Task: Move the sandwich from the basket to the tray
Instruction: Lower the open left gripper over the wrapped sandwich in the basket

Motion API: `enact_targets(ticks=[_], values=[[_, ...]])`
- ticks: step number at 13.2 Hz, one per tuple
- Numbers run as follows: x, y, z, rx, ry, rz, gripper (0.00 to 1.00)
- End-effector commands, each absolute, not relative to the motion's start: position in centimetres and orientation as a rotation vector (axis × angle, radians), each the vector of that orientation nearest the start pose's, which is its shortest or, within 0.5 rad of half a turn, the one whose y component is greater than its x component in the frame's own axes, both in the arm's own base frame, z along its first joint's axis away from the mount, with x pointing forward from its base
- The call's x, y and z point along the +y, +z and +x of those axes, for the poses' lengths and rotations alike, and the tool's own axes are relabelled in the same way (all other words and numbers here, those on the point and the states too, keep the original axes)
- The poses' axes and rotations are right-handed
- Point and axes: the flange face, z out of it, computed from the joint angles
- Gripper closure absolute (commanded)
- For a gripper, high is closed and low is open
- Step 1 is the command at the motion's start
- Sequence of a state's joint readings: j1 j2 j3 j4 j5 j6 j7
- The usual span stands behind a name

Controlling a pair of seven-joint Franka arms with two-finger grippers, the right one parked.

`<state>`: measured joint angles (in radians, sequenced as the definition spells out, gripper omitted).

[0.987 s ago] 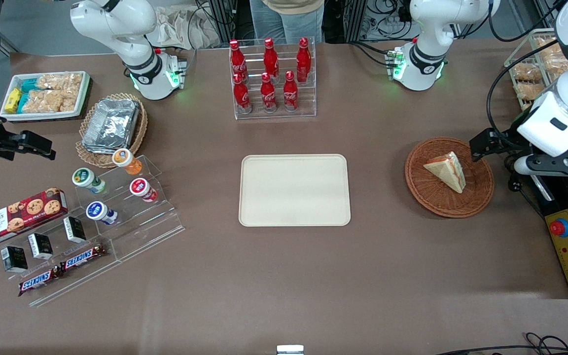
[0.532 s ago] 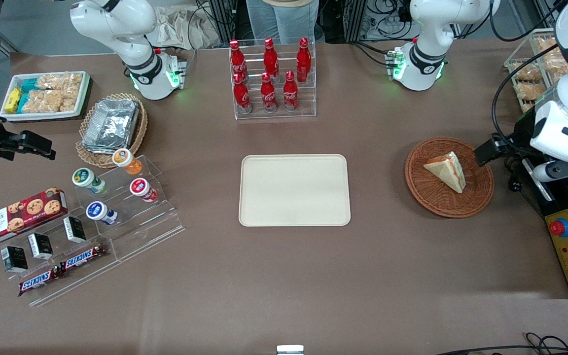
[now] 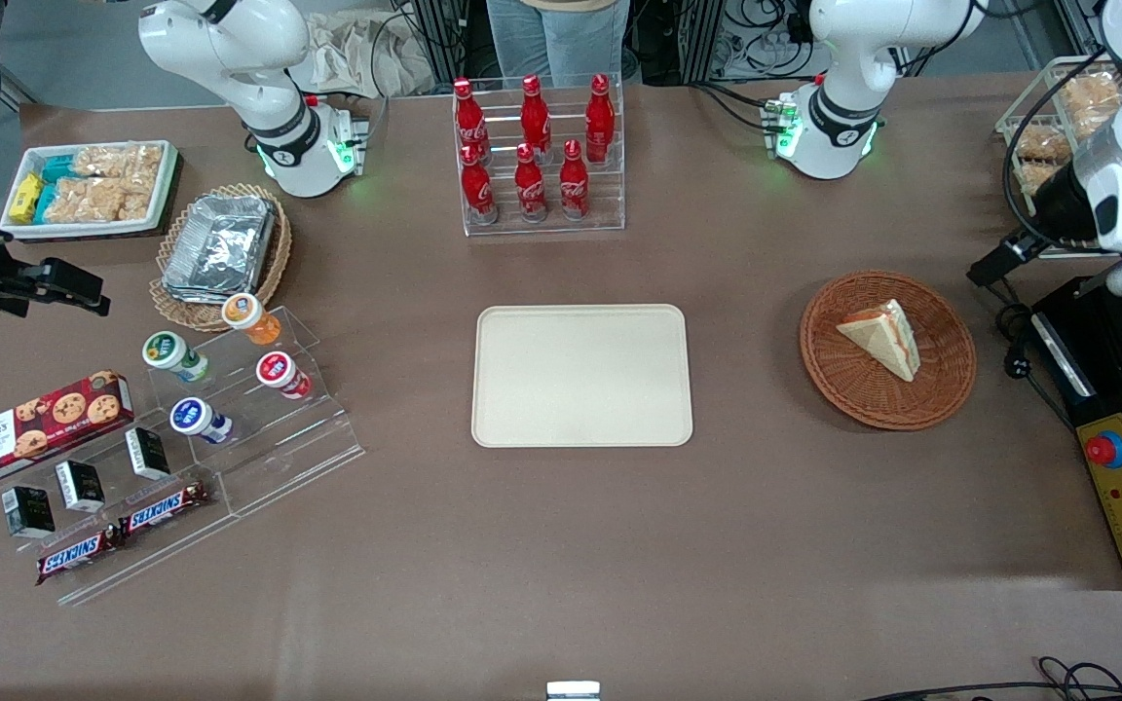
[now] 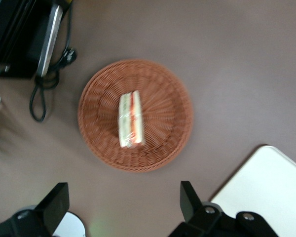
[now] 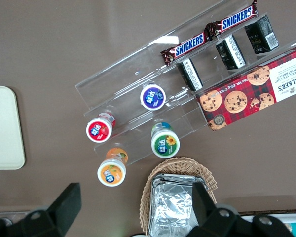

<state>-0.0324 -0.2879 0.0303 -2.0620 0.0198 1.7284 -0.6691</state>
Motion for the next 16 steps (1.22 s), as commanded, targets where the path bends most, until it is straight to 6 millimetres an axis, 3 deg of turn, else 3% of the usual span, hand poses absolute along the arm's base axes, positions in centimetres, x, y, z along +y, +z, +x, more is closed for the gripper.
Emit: enact_targets(ticks=[1, 5, 8, 10, 16], values=[[0.1, 52.7, 42.5, -1.192, 0.037, -2.874, 0.00], [-1.2, 48.5, 41.8, -1.305, 0.007, -2.820, 0.00], [-1.1, 41.6, 41.6, -1.371, -0.018, -2.799, 0.00], [-0.4, 37.1, 42.6, -1.382, 0.021, -2.781, 0.00], [0.0, 28.2, 44.9, -1.360, 0.014, -2.781, 0.00]])
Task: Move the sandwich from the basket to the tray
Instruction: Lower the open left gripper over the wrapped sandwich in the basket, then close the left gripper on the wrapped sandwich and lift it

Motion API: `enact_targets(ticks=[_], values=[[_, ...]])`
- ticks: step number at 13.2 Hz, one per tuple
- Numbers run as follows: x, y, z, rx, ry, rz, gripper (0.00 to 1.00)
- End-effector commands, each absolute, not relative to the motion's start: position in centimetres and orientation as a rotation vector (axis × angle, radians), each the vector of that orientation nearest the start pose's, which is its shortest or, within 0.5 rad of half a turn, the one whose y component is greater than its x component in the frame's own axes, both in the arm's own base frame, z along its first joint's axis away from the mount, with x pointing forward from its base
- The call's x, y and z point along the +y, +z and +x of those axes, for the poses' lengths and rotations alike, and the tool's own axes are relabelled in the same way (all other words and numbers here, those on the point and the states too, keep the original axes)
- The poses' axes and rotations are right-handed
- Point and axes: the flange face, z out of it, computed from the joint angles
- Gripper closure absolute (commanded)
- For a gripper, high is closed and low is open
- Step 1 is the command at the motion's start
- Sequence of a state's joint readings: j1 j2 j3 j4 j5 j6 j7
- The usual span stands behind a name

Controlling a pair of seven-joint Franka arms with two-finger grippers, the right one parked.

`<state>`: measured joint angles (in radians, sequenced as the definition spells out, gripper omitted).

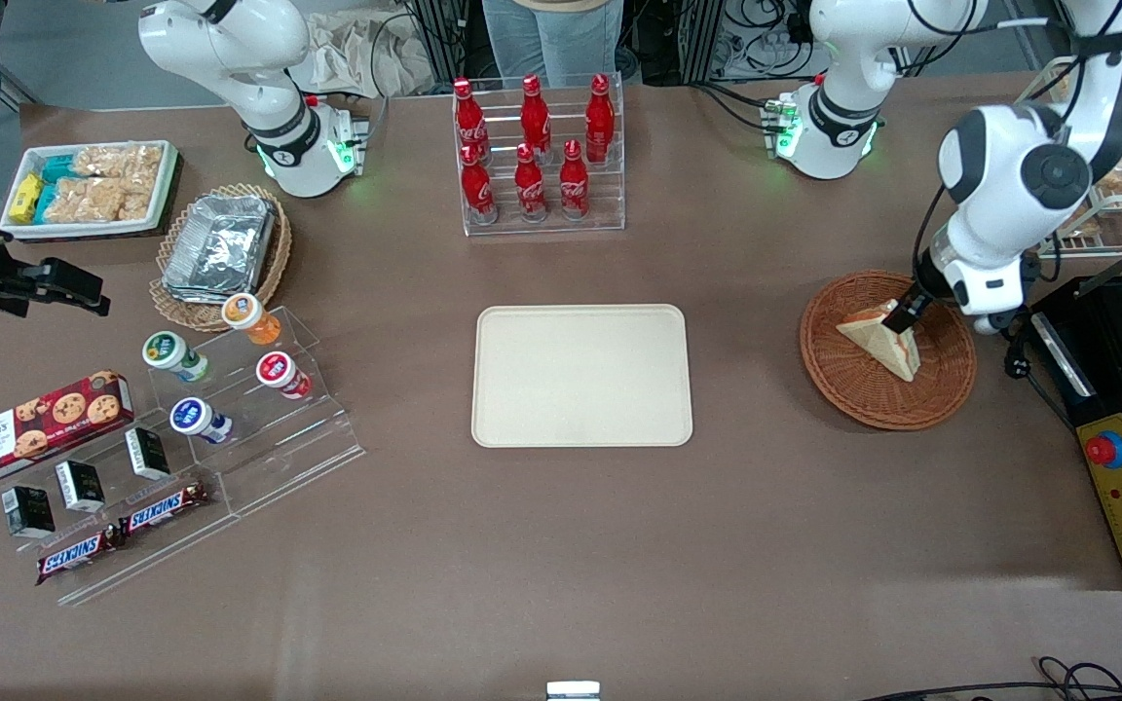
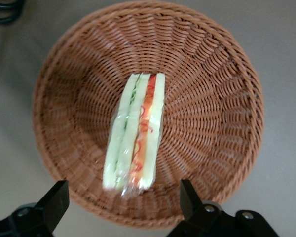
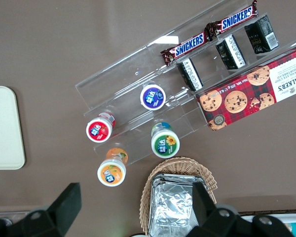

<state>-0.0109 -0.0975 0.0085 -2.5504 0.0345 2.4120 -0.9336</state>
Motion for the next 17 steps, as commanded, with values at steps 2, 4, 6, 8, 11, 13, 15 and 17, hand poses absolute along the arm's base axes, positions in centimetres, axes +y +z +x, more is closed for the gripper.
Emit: enact_targets(ticks=[2, 4, 6, 8, 11, 13, 15, 17], values=[[0.0, 26.1, 44.9, -1.359, 0.029, -2.780, 0.00], [0.0, 24.8, 44.7, -1.353, 0.029, -2.783, 0.00], [-0.1, 23.5, 44.8, -1.349, 0.025, -2.790, 0.00], [-0.1, 22.6, 44.8, -1.348, 0.028, -2.790, 0.33], [0.3, 22.9, 45.1, -1.365, 0.015, -2.787, 1.00], [1.3, 24.7, 45.5, -1.382, -0.028, -2.791, 1.00], [1.0, 29.9, 45.8, -1.349, -0.055, -2.810, 1.00], [0.3, 36.3, 46.8, -1.268, -0.028, -2.829, 1.00]])
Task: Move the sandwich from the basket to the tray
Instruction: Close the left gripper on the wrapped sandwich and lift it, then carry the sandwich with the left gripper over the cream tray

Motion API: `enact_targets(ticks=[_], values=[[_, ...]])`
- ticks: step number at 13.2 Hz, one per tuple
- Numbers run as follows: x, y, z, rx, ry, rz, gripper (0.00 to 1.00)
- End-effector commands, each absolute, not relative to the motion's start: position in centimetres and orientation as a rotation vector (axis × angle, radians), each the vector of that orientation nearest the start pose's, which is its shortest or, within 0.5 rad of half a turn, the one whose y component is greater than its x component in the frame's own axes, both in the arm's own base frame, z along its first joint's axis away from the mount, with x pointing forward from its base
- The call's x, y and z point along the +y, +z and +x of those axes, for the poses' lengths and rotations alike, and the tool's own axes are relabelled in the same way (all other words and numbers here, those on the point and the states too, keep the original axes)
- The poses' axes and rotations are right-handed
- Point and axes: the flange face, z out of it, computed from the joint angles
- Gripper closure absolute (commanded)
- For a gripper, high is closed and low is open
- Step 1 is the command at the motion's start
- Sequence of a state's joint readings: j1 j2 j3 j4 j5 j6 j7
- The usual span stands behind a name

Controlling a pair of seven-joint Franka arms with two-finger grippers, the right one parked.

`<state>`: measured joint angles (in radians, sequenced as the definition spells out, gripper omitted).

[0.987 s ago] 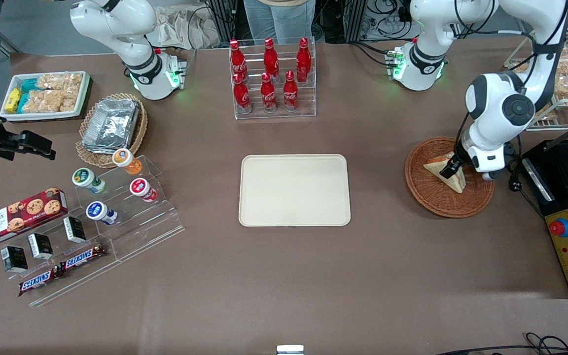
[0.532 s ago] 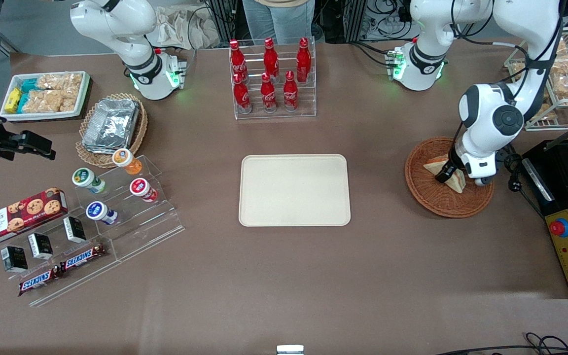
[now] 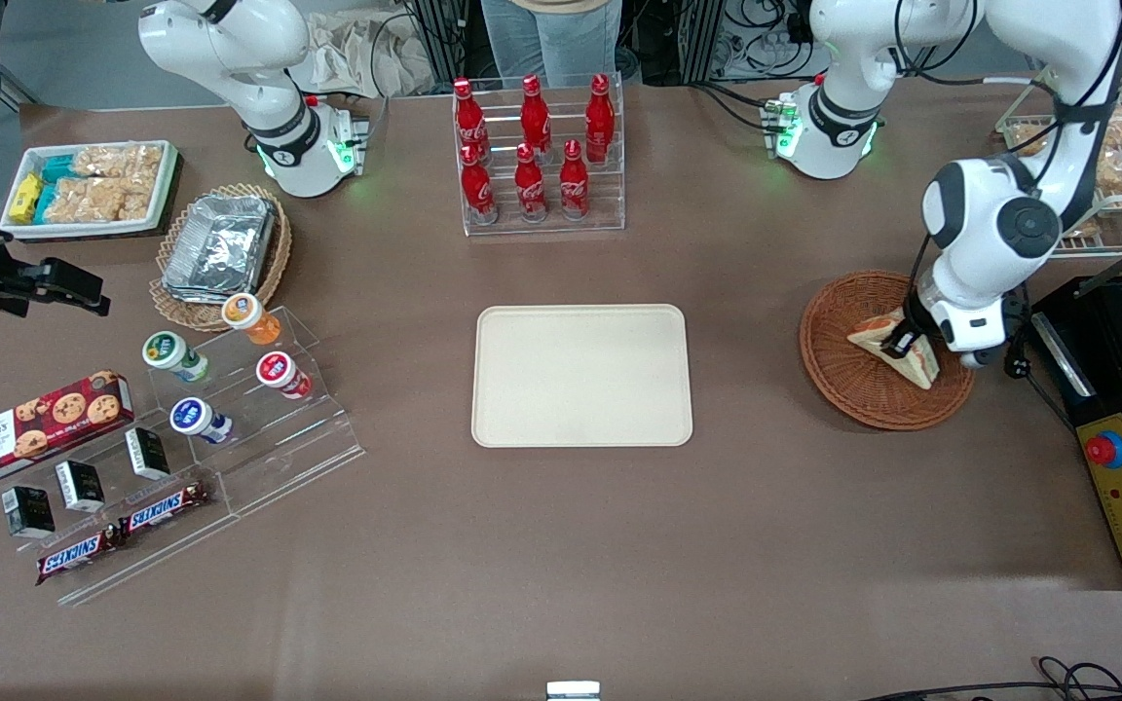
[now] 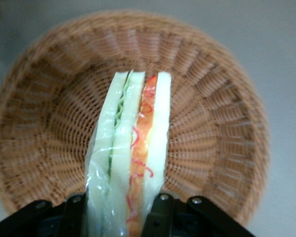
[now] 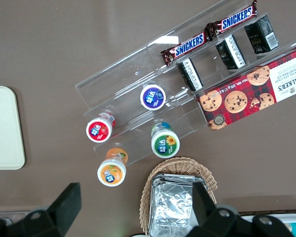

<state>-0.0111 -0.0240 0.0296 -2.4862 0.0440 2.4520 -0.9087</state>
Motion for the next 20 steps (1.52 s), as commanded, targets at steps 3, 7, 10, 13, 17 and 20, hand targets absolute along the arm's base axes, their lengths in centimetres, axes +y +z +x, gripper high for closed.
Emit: enact_targets(ticks=[3, 7, 10, 13, 17, 20], values=[[-5.6, 47.4, 50.2, -1.040, 0.015, -2.930, 1.00], [-19.7, 52.4, 50.1, -0.549, 0.037, -3.089, 1.00], [-28.3, 49.5, 48.0, -0.225, 0.050, -3.169, 1.00], [-33.3, 41.3, 47.7, -0.072, 0.169, -3.151, 1.00], [-35.3, 29.1, 46.8, -0.039, 0.200, -3.131, 1.00], [-35.9, 23.7, 46.9, -0.041, 0.201, -3.128, 1.00]])
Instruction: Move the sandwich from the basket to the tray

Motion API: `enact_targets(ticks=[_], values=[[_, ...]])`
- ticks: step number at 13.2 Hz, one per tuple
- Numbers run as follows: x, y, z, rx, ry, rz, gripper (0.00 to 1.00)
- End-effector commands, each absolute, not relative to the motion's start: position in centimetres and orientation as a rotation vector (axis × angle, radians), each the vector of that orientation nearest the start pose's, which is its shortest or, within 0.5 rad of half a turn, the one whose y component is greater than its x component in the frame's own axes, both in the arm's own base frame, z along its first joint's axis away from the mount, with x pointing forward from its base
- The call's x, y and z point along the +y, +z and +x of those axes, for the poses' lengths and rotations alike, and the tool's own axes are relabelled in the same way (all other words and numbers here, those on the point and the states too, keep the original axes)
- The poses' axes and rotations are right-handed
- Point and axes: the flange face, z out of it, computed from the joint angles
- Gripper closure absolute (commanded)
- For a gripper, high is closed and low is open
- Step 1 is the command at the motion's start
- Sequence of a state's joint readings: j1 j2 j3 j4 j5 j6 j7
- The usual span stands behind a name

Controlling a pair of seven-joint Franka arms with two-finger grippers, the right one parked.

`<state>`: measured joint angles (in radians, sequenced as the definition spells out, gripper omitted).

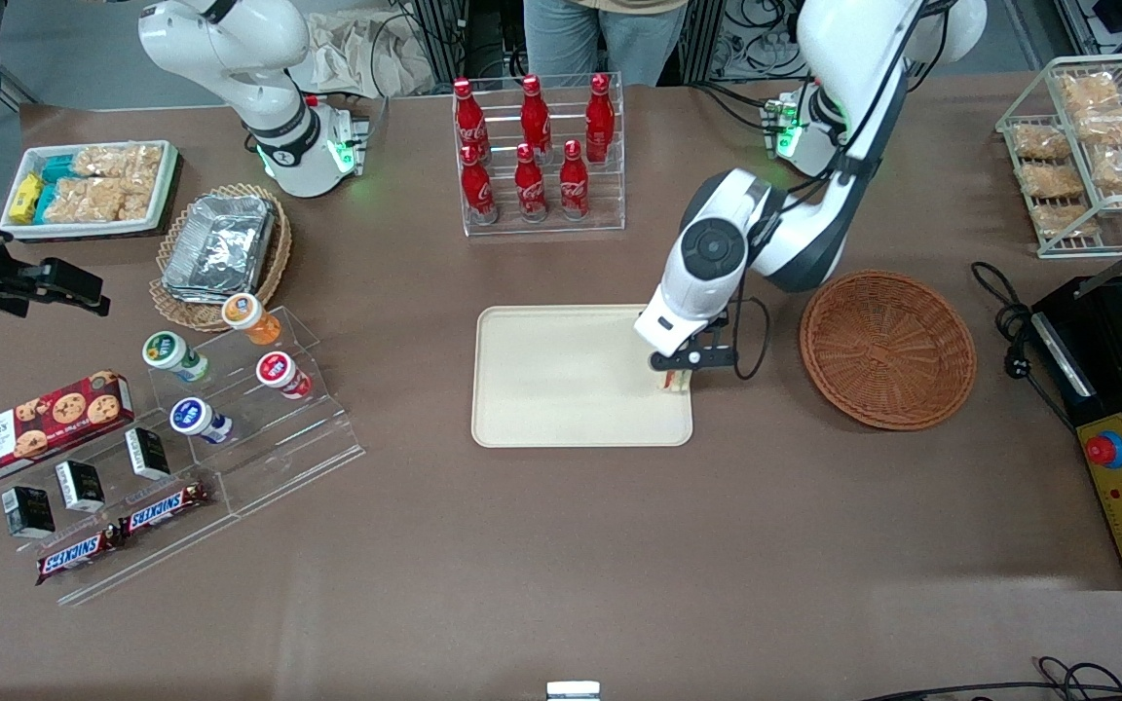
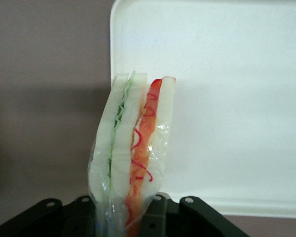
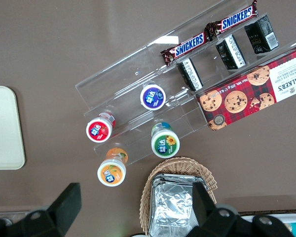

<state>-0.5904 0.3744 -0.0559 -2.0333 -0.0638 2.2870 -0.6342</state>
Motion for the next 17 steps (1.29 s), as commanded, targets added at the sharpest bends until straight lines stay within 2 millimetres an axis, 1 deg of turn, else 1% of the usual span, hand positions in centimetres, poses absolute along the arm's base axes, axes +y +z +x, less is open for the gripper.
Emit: enact_targets(ticks=[1, 2, 4, 5, 6, 7, 8, 9, 10, 11, 13, 14, 15, 16, 17], values=[[-35.9, 22.7, 46.9, -0.037, 0.201, -3.123, 1.00], [-35.9, 22.0, 46.9, -0.039, 0.198, -3.123, 1.00], [-36.0, 22.2, 47.3, -0.038, 0.183, -3.129, 1.00], [-36.1, 21.8, 47.3, -0.036, 0.189, -3.126, 0.40], [-36.4, 21.7, 47.7, -0.051, 0.185, -3.127, 0.01], [-36.6, 21.6, 47.8, -0.059, 0.183, -3.128, 0.01], [-36.8, 22.2, 48.0, -0.053, 0.176, -3.132, 0.00], [-37.3, 23.6, 48.8, -0.052, 0.155, -3.144, 0.00], [-38.2, 25.8, 50.1, -0.054, 0.152, -3.151, 0.00], [-38.9, 28.6, 51.4, -0.059, 0.180, -3.141, 0.00], [-38.2, 34.6, 53.7, -0.086, 0.250, -3.104, 0.00], [-36.6, 37.1, 54.7, -0.098, 0.267, -3.085, 0.00], [-33.9, 40.0, 55.8, -0.126, 0.241, -3.086, 0.00], [-31.0, 42.5, 57.0, -0.089, 0.198, -3.109, 0.00], [-27.3, 44.6, 58.3, -0.031, 0.173, -3.131, 0.00]])
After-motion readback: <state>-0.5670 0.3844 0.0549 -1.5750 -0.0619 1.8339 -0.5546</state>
